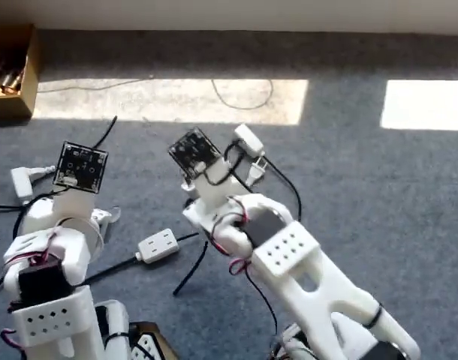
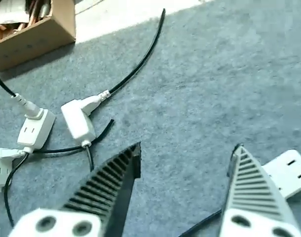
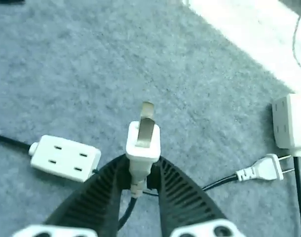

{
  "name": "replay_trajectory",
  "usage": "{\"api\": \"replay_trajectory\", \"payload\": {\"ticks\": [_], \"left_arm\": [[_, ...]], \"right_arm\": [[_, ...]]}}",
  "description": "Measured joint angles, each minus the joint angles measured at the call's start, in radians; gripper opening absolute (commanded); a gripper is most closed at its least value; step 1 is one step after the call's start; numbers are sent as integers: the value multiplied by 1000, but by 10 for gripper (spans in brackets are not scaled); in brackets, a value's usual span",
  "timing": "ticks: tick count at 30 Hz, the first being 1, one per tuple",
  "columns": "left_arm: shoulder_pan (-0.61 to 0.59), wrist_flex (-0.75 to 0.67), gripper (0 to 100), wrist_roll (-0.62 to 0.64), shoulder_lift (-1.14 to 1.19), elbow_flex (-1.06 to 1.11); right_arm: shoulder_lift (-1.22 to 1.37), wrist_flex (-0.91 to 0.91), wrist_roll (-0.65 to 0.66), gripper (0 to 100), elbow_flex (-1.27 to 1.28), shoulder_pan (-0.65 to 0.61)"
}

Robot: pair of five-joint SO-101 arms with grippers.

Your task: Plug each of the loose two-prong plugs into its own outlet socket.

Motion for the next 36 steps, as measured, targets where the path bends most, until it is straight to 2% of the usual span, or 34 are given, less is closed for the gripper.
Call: {"api": "replay_trajectory", "payload": {"ticks": [4, 7, 13, 17, 25, 30, 36], "left_arm": [[167, 28, 285, 117, -60, -15], [279, 28, 285, 155, -164, -15], [358, 28, 285, 164, -373, 110], [428, 2, 285, 164, -399, 206], [443, -77, 284, 164, -400, 315], [445, -112, 283, 164, -402, 367], [448, -138, 281, 169, -405, 379]], "right_arm": [[-176, -40, 0, 5, 215, 2], [-229, -110, 0, 5, 318, 2], [-235, -158, -20, 5, 342, -11], [-178, -158, -26, 5, 293, -84], [-43, -94, -60, 5, 227, -242], [-104, 6, -60, 5, 189, -236], [-262, 210, -32, 5, 101, -221]]}}
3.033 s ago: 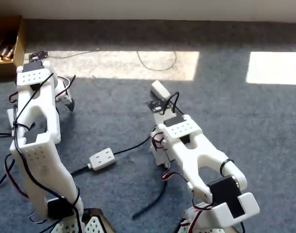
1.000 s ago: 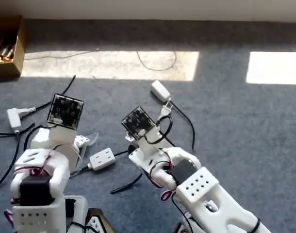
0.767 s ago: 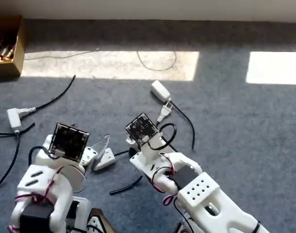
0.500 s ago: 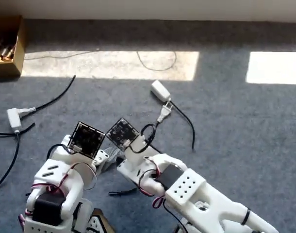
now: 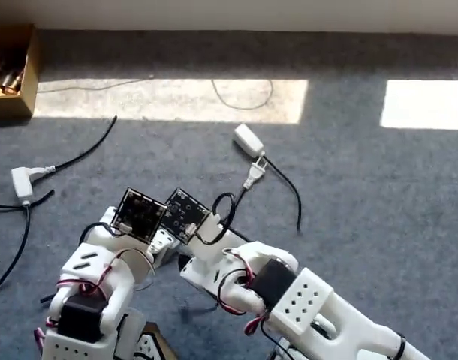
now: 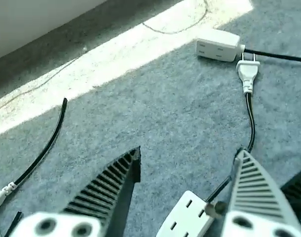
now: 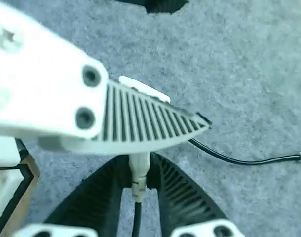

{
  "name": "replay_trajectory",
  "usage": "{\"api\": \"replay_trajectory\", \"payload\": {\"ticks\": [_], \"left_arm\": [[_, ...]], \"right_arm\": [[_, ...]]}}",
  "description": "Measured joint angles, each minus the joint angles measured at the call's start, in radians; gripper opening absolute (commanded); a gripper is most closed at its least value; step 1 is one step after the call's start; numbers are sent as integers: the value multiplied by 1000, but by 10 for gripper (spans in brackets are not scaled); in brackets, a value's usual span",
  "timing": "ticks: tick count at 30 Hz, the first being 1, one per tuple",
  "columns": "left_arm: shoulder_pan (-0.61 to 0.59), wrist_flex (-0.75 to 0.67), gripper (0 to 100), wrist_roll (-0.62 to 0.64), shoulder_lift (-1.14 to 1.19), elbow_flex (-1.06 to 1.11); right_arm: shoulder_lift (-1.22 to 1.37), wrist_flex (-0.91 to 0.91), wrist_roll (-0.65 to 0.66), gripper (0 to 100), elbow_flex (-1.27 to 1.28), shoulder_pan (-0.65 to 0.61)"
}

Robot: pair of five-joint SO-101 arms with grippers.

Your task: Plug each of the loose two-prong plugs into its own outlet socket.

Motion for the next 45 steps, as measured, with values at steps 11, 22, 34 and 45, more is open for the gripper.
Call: {"api": "replay_trajectory", "payload": {"ticks": [11, 22, 34, 45], "left_arm": [[-9, 0, 281, -3, 11, 5], [-84, 0, 281, -5, 6, -3], [-339, -25, 280, 44, 361, -296], [-512, 321, 280, -158, 1562, -1234]], "right_arm": [[-71, 261, 57, 5, -272, 135], [-86, 267, 69, 5, -250, 163], [100, 181, 101, 32, -94, 181], [861, 331, 198, 131, -727, 181]]}}
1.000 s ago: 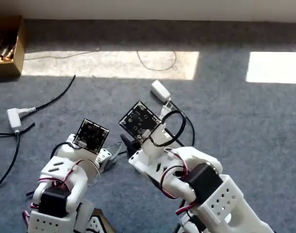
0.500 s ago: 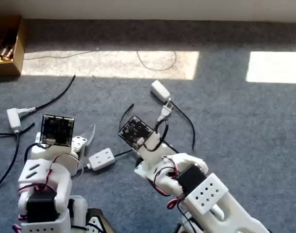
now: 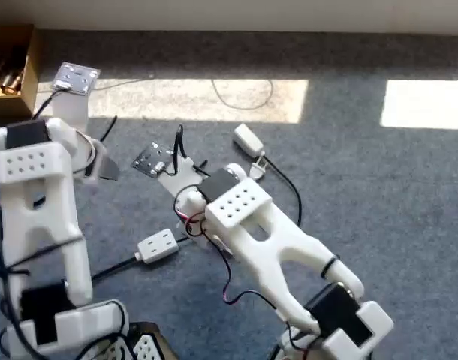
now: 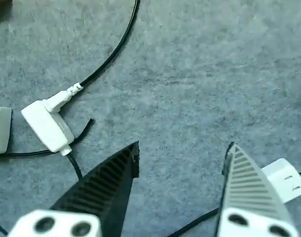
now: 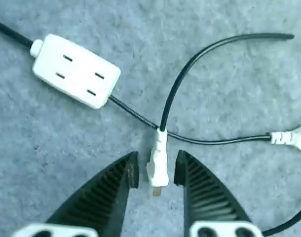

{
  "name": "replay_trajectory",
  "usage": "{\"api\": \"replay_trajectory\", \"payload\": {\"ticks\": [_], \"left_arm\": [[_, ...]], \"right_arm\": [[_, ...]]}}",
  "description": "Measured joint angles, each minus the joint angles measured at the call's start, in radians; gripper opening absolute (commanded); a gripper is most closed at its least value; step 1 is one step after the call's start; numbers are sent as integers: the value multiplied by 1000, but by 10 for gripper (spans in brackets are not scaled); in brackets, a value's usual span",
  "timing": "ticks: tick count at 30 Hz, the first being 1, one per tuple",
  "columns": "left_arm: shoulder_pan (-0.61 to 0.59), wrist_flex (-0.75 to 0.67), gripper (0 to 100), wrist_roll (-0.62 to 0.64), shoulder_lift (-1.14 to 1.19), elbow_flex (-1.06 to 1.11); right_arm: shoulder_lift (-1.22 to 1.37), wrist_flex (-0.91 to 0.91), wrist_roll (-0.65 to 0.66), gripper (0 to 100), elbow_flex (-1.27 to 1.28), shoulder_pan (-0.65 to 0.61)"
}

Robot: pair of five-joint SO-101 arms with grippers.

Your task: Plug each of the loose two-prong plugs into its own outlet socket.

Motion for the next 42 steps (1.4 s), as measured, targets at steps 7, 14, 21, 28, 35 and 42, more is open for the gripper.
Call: {"api": "replay_trajectory", "payload": {"ticks": [7, 14, 21, 28, 35, 42], "left_arm": [[-267, 253, 280, -178, 545, -669], [-443, 288, 280, -282, 850, -1088], [-454, 292, 280, -292, 1010, -1235], [-456, 292, 280, -292, 1039, -1277], [-457, 292, 280, -292, 1039, -1277], [-457, 292, 280, -292, 1039, -1277]], "right_arm": [[178, 71, 6, 131, -100, 31], [181, 77, 6, 131, -106, 181], [181, 77, 6, 134, -106, 124], [181, 32, -18, 135, -37, 25], [181, -75, -18, 135, 63, 15], [181, -149, 6, 7, 98, 15]]}}
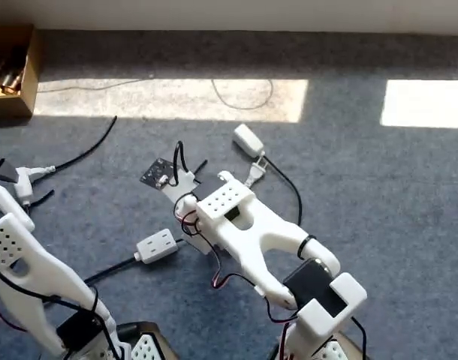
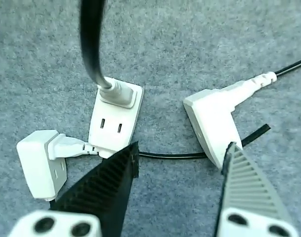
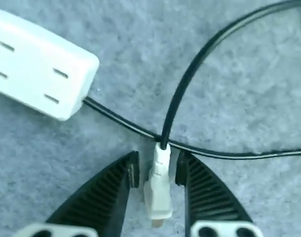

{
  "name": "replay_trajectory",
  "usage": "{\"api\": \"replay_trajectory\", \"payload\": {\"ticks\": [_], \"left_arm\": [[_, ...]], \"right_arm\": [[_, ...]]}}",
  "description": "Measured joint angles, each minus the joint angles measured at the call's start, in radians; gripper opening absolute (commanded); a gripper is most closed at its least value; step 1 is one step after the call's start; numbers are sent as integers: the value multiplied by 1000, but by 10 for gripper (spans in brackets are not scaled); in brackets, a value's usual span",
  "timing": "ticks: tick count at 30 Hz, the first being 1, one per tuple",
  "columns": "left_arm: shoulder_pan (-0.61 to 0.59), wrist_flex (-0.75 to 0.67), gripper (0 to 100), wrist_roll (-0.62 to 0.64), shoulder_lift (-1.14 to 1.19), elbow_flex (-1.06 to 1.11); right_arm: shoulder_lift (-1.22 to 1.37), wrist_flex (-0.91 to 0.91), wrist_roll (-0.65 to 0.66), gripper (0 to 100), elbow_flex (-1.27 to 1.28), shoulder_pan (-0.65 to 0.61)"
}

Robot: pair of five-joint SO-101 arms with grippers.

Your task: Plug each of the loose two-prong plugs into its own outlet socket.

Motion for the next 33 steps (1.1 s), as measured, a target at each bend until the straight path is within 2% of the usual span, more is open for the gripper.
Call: {"api": "replay_trajectory", "payload": {"ticks": [12, 16, 22, 27, 31, 33], "left_arm": [[2, 8, 280, 0, 0, 0], [29, 14, 239, 15, 0, 0], [115, 25, 267, 233, -104, 28], [290, 28, 277, 284, -430, 302], [516, 26, 277, 290, -786, 669], [628, -18, 280, 308, -988, 882]], "right_arm": [[0, -26, 3, 6, -66, 95], [-69, 20, -41, 5, -121, 84], [-430, 144, -150, 5, -299, 68], [-792, -23, -163, 5, -77, 110], [-1049, -219, -192, 5, 292, 135], [-1129, -301, -203, 5, 479, 144]]}}
